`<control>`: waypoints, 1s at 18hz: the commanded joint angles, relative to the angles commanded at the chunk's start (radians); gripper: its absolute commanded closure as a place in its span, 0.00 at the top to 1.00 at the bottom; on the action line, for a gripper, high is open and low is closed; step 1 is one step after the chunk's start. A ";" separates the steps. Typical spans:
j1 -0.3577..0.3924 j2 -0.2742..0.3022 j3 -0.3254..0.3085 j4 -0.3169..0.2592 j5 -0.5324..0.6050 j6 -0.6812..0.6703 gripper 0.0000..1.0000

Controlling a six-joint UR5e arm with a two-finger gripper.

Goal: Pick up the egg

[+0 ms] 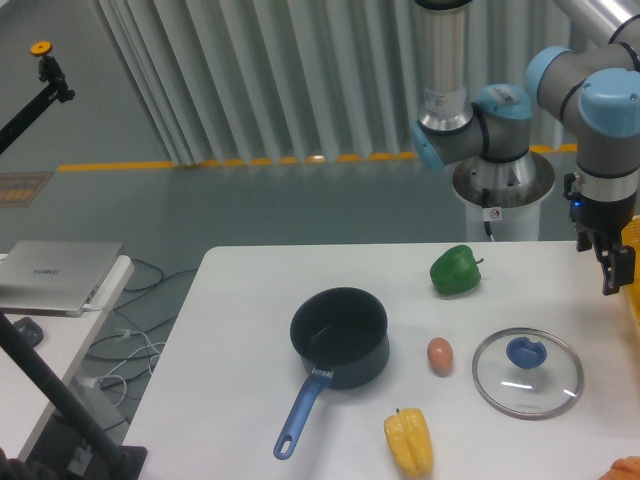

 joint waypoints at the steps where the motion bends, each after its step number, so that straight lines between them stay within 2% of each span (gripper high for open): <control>1: 0.000 0.000 -0.002 0.005 -0.002 -0.009 1.00; 4: -0.002 0.005 -0.015 0.009 -0.003 -0.131 1.00; 10: -0.026 0.031 -0.028 0.009 0.003 -0.277 1.00; 12: -0.032 0.031 -0.019 0.009 -0.002 -0.389 1.00; 16: -0.081 0.028 -0.017 0.008 0.000 -0.527 1.00; 18: -0.142 0.022 -0.017 0.009 0.002 -0.613 1.00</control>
